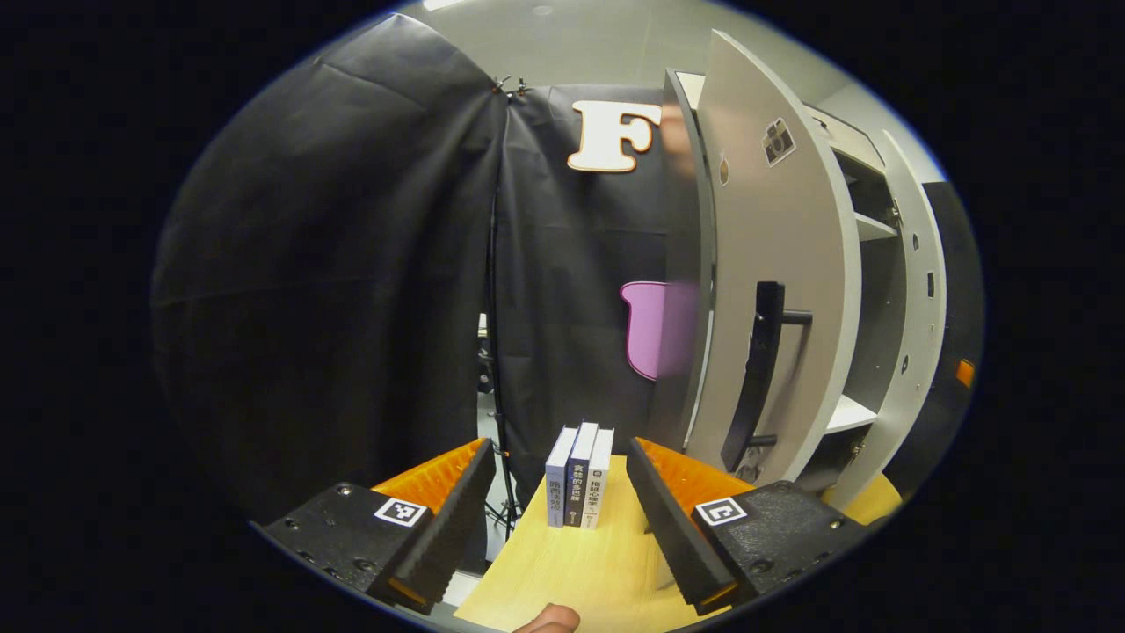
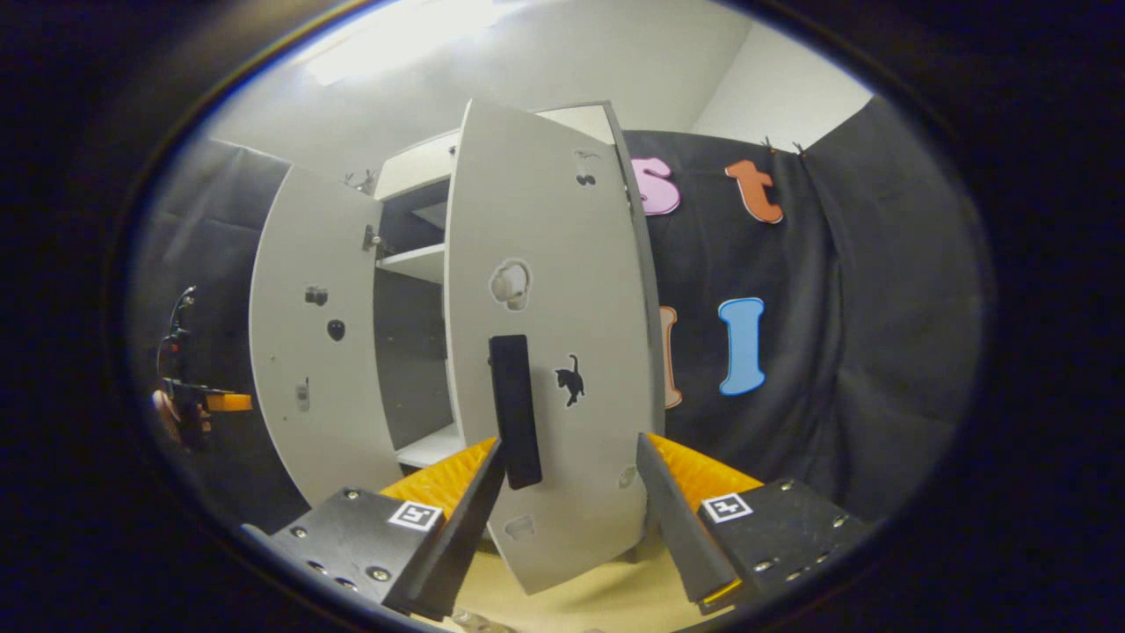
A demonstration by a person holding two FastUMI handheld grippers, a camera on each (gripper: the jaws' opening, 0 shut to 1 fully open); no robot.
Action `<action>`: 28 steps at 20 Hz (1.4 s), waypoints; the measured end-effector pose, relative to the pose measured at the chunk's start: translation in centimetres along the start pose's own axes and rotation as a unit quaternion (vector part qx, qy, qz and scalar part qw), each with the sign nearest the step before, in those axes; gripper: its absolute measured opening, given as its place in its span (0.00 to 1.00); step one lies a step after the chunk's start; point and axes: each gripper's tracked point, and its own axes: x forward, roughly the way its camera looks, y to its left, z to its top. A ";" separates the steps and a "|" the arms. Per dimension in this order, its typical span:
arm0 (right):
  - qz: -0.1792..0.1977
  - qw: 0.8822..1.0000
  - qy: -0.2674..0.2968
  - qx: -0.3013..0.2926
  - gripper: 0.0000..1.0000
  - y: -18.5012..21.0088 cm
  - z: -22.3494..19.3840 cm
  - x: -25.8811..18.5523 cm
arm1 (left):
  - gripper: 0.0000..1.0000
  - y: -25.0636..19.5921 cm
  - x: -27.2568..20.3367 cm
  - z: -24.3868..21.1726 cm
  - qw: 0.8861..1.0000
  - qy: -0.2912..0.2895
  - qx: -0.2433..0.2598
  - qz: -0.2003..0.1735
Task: Grasp the bottle in the cabinet with the left hand and place it on the coaster, then close the right door with the right hand and the left door with the left hand.
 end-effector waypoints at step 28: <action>-0.011 1.000 -0.022 -0.009 0.92 -1.1 2.5 -5.1 | 0.84 -14.6 1.7 2.1 0.993 -0.017 -0.016 -0.113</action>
